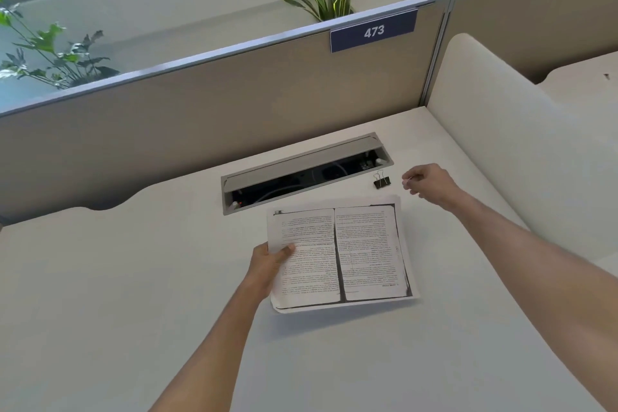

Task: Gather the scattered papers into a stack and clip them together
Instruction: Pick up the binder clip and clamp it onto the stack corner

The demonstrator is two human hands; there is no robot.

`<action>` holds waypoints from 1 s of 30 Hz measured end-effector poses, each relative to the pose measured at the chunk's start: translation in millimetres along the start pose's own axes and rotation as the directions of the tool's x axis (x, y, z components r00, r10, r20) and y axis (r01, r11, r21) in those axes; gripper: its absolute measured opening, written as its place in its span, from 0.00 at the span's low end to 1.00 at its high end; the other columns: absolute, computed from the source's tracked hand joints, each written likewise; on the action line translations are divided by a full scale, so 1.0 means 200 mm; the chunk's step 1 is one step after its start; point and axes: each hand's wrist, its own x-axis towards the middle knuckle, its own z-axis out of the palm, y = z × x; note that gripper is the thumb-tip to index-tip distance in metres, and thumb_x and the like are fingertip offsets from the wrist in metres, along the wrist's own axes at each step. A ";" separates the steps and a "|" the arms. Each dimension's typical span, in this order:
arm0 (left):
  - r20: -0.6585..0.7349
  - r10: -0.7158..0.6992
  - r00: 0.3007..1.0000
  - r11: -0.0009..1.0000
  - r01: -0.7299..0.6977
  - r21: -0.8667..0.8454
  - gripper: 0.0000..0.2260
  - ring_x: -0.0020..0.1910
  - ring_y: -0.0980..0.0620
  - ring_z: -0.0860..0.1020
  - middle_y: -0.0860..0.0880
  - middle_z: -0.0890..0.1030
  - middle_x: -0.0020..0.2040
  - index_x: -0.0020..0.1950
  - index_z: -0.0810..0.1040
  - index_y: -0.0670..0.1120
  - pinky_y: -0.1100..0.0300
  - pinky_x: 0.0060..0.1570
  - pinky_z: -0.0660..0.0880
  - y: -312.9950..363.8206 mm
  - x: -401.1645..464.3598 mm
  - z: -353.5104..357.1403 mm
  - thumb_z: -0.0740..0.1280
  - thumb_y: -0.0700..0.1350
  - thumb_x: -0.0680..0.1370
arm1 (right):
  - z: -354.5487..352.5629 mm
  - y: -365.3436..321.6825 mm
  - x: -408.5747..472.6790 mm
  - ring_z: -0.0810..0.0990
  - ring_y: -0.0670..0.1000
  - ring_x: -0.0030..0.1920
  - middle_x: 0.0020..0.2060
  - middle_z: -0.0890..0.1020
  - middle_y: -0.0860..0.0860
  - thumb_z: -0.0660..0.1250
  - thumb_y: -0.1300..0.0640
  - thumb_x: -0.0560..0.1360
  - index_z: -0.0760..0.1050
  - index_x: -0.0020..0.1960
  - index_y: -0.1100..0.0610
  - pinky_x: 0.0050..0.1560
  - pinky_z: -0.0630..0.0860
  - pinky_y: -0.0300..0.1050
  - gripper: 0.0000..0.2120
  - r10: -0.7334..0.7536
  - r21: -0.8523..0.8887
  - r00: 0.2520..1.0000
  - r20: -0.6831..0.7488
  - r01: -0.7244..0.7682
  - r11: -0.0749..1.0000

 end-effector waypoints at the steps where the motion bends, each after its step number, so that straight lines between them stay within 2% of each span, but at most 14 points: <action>1: -0.001 -0.005 1.000 1.000 0.005 0.003 0.09 0.46 0.45 0.86 0.45 0.87 0.48 0.53 0.82 0.42 0.54 0.40 0.82 0.01 0.02 0.02 0.73 0.38 0.74 | -0.01 -0.01 0.05 0.82 0.55 0.43 0.43 0.85 0.57 0.70 0.61 0.74 0.82 0.52 0.61 0.50 0.78 0.51 0.08 -0.006 -0.039 1.000 0.005 0.007 0.999; 8: -0.001 -0.036 0.999 0.998 0.036 0.047 0.09 0.47 0.44 0.86 0.44 0.87 0.49 0.53 0.82 0.41 0.53 0.42 0.83 0.04 0.19 0.16 0.73 0.38 0.73 | 0.01 -0.03 0.36 0.81 0.58 0.55 0.52 0.85 0.56 0.72 0.56 0.74 0.83 0.54 0.58 0.56 0.74 0.46 0.10 -0.114 -0.338 0.990 0.079 0.134 0.931; 12: -0.009 -0.050 0.999 0.997 0.051 0.055 0.08 0.47 0.44 0.86 0.44 0.87 0.48 0.53 0.82 0.41 0.54 0.41 0.83 0.04 0.27 0.20 0.72 0.38 0.74 | 0.05 -0.05 0.50 0.79 0.59 0.58 0.56 0.83 0.56 0.73 0.56 0.74 0.81 0.58 0.57 0.54 0.71 0.44 0.14 -0.126 -0.422 0.977 0.171 0.189 0.887; 17: -0.007 -0.076 0.997 0.996 0.076 0.054 0.08 0.47 0.44 0.86 0.44 0.87 0.49 0.53 0.82 0.42 0.54 0.41 0.82 0.02 0.34 0.25 0.73 0.38 0.74 | 0.09 -0.07 0.62 0.79 0.58 0.57 0.54 0.84 0.55 0.74 0.57 0.73 0.81 0.59 0.58 0.54 0.72 0.45 0.15 -0.140 -0.497 0.950 0.279 0.268 0.825; 22: -0.004 -0.095 0.995 0.994 0.095 0.051 0.11 0.50 0.43 0.85 0.44 0.86 0.51 0.55 0.82 0.41 0.51 0.46 0.82 -0.01 0.39 0.25 0.73 0.39 0.73 | 0.12 -0.10 0.71 0.77 0.53 0.47 0.48 0.83 0.53 0.75 0.57 0.71 0.82 0.53 0.57 0.48 0.70 0.42 0.11 -0.112 -0.538 0.924 0.366 0.308 0.785; 27: -0.009 -0.113 0.994 0.992 0.113 0.051 0.12 0.52 0.41 0.84 0.42 0.86 0.53 0.57 0.81 0.39 0.46 0.53 0.81 -0.04 0.40 0.25 0.72 0.38 0.74 | 0.13 -0.12 0.76 0.79 0.53 0.45 0.39 0.82 0.50 0.76 0.60 0.69 0.82 0.41 0.56 0.45 0.73 0.44 0.04 -0.074 -0.579 0.900 0.429 0.337 0.742; 30: -0.011 -0.124 0.992 0.991 0.124 0.047 0.13 0.52 0.40 0.84 0.41 0.85 0.54 0.58 0.81 0.39 0.44 0.54 0.80 -0.05 0.40 0.24 0.72 0.38 0.74 | 0.14 -0.12 0.77 0.77 0.53 0.43 0.34 0.79 0.47 0.77 0.59 0.69 0.77 0.33 0.52 0.42 0.69 0.43 0.10 -0.066 -0.593 0.893 0.446 0.350 0.725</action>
